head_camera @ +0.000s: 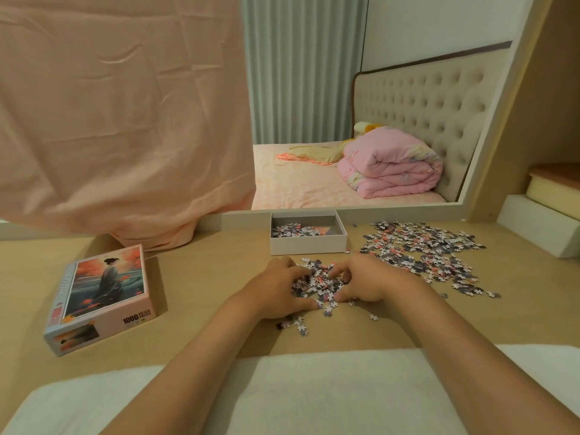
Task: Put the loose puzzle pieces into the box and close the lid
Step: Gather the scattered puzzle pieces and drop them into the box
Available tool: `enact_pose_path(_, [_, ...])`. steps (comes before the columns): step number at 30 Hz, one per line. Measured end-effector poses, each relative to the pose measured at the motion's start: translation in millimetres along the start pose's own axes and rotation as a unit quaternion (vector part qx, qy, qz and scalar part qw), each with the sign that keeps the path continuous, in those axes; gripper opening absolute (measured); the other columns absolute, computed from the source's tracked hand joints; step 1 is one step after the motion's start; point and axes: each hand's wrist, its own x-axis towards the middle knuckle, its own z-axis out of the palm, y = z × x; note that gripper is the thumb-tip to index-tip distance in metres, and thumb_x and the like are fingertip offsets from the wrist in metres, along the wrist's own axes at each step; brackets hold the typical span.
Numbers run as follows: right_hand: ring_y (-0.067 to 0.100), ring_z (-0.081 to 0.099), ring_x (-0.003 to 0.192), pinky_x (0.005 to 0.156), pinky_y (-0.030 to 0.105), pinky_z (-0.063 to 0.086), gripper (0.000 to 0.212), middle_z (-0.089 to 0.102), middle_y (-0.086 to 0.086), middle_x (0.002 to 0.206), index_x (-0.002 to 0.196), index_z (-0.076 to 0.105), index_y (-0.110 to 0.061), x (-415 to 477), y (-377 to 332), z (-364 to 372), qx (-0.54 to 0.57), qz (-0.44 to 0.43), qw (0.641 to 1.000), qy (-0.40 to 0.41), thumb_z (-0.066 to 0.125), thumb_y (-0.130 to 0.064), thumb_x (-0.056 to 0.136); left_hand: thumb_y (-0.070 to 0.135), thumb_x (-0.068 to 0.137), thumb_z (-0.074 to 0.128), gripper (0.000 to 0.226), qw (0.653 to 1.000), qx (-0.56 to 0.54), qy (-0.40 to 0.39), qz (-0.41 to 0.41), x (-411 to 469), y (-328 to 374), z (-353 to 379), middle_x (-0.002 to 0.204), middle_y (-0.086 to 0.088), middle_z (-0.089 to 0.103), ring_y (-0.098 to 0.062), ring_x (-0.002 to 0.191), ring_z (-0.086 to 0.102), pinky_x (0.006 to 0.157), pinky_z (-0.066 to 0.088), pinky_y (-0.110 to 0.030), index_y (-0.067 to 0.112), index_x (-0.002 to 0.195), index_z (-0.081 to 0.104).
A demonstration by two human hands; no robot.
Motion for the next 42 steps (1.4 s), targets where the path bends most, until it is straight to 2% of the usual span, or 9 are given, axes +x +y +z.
enact_pose_path(3, [0.016,0.055,0.111,0.092,0.031,0.045,0.069,0.055,-0.002,0.133,0.137,0.053,-0.035,10.1,-3.4,-5.7,-0.005,-0.023,1.000,0.010,0.083,-0.042,0.075,0.074,0.069,0.067,0.096,1.000,-0.002,0.024,-0.005,6.7,-8.6,-10.7,0.133,0.005,0.037,-0.015,0.130,0.030,0.108,0.036,-0.036,0.034,0.149,0.032])
enact_pose_path(9, [0.026,0.019,0.146,0.117,0.050,0.026,0.099,0.021,-0.004,0.159,0.152,0.021,-0.048,36.7,-11.3,-12.4,-0.113,-0.069,0.987,-0.088,0.081,-0.050,0.073,0.090,0.053,0.060,0.121,0.989,0.060,-0.123,-0.050,24.6,-16.6,-19.5,0.151,0.010,0.021,-0.021,0.141,0.016,0.114,0.027,-0.049,0.040,0.153,0.012])
enact_pose_path(16, [0.008,0.057,0.099,0.085,0.025,0.045,0.059,0.064,-0.012,0.120,0.138,0.056,-0.035,56.4,-11.3,-6.5,-0.035,-0.076,0.996,-0.035,0.078,-0.031,0.084,0.057,0.080,0.068,0.067,0.999,0.022,-0.031,0.009,35.6,-27.6,-14.8,0.129,0.005,0.048,-0.016,0.122,0.040,0.104,0.039,-0.036,0.029,0.139,0.051])
enact_pose_path(20, [0.010,0.062,0.106,0.093,0.026,0.048,0.041,0.067,-0.006,0.126,0.125,0.068,-0.030,61.3,-6.6,-3.1,0.007,-0.076,0.997,0.011,0.077,-0.028,0.085,0.041,0.086,0.068,0.037,0.999,0.003,0.024,0.032,39.3,-31.3,-13.2,0.111,0.005,0.058,-0.012,0.098,0.054,0.089,0.045,-0.029,0.032,0.121,0.067])
enact_pose_path(23, [0.013,0.058,0.114,0.097,0.029,0.047,0.052,0.061,-0.007,0.134,0.135,0.059,-0.034,62.7,-6.3,-0.4,-0.001,-0.080,0.997,-0.002,0.073,-0.039,0.086,0.035,0.086,0.070,0.025,0.997,-0.014,0.055,0.044,40.7,-29.2,-12.7,0.095,0.012,0.060,-0.006,0.084,0.054,0.077,0.044,-0.022,0.031,0.110,0.073])
enact_pose_path(26, [0.014,0.057,0.118,0.097,0.029,0.045,0.063,0.057,-0.008,0.140,0.141,0.053,-0.033,64.7,-7.7,4.9,-0.016,-0.079,0.997,-0.013,0.075,-0.042,0.083,0.031,0.086,0.072,0.017,0.996,-0.038,0.070,0.043,41.2,-27.2,-10.0,0.086,0.015,0.061,-0.001,0.076,0.056,0.069,0.041,-0.014,0.030,0.102,0.077])
enact_pose_path(34, [0.007,0.063,0.078,0.063,0.014,0.044,0.016,0.073,-0.006,0.091,0.094,0.079,-0.026,62.5,-7.9,7.5,0.094,-0.073,0.989,0.092,0.082,-0.019,0.080,0.018,0.083,0.077,0.005,0.970,-0.234,0.050,-0.051,40.4,-28.6,-12.0,0.075,-0.001,0.074,-0.012,0.056,0.066,0.055,0.057,-0.029,0.019,0.088,0.078])
enact_pose_path(37, [0.009,0.064,0.066,0.062,0.024,0.053,0.012,0.074,-0.004,0.079,0.088,0.080,-0.026,59.5,-8.7,2.9,0.159,-0.064,0.981,0.088,0.082,-0.017,0.080,0.016,0.080,0.080,0.008,0.965,-0.250,0.075,-0.032,44.2,-29.6,-15.8,0.078,0.003,0.075,-0.008,0.071,0.069,0.072,0.057,-0.027,0.018,0.087,0.079])
enact_pose_path(42, [0.016,0.072,0.073,0.073,0.037,0.061,0.014,0.075,-0.004,0.074,0.083,0.080,-0.027,68.6,-12.8,-21.6,0.220,-0.085,0.961,0.145,0.082,-0.014,0.078,0.019,0.080,0.079,0.004,0.948,-0.292,0.123,-0.018,66.4,-29.3,-38.9,0.075,-0.003,0.074,-0.012,0.066,0.064,0.068,0.056,-0.033,0.018,0.084,0.079])
